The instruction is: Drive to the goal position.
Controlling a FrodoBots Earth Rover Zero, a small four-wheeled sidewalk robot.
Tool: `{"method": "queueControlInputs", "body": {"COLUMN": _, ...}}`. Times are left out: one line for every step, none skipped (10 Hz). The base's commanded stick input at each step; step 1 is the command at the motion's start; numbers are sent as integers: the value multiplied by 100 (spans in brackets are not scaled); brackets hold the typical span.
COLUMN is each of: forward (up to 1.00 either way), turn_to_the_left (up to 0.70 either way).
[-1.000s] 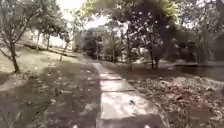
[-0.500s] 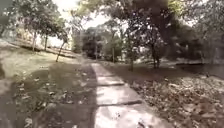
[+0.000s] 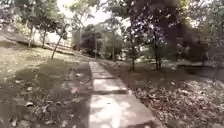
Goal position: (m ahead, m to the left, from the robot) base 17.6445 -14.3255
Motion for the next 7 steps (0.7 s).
{"method": "queueControlInputs", "body": {"forward": 0, "turn_to_the_left": 0}}
{"method": "queueControlInputs", "body": {"forward": 0, "turn_to_the_left": 12}}
{"method": "queueControlInputs", "body": {"forward": 0, "turn_to_the_left": 96}}
{"method": "queueControlInputs", "body": {"forward": 0, "turn_to_the_left": 100}}
{"method": "queueControlInputs", "body": {"forward": 0, "turn_to_the_left": 100}}
{"method": "queueControlInputs", "body": {"forward": 0, "turn_to_the_left": 100}}
{"method": "queueControlInputs", "body": {"forward": 0, "turn_to_the_left": 100}}
